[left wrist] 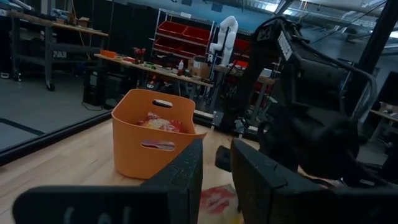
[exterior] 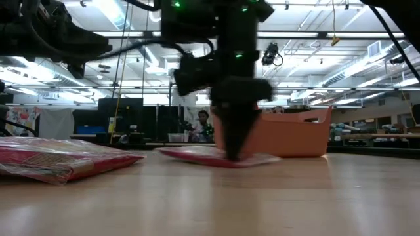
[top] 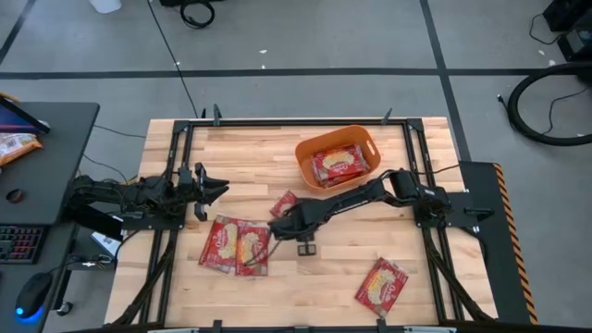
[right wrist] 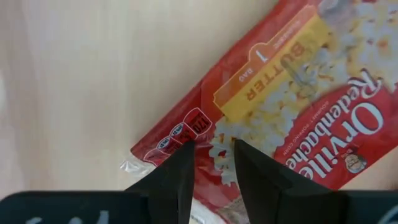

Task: Sort popcorn bags into baskets
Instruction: Put the popcorn pack into the orange bin

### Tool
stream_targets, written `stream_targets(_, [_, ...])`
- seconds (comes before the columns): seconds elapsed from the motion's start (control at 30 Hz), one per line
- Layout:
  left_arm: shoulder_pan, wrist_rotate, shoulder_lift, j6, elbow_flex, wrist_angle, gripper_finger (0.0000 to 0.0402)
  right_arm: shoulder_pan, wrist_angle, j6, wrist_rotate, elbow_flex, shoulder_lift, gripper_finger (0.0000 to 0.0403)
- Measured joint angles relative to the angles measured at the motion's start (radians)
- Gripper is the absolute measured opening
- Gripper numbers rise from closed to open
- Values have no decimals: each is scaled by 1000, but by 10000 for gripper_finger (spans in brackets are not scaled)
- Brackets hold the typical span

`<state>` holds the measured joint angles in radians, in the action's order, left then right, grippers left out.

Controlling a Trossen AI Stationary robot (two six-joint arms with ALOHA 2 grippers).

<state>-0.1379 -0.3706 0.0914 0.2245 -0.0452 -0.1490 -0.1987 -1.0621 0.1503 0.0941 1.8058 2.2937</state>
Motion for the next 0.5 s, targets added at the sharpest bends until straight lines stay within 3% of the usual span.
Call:
stream_targets(0.3, [0, 0, 0, 0, 0, -1, 87, -72, -291, 60, -27, 34, -12, 119])
stream_targets(0.5, [0, 0, 0, 1, 0, -2, 87, -116, -273, 209, 107, 64, -23, 119])
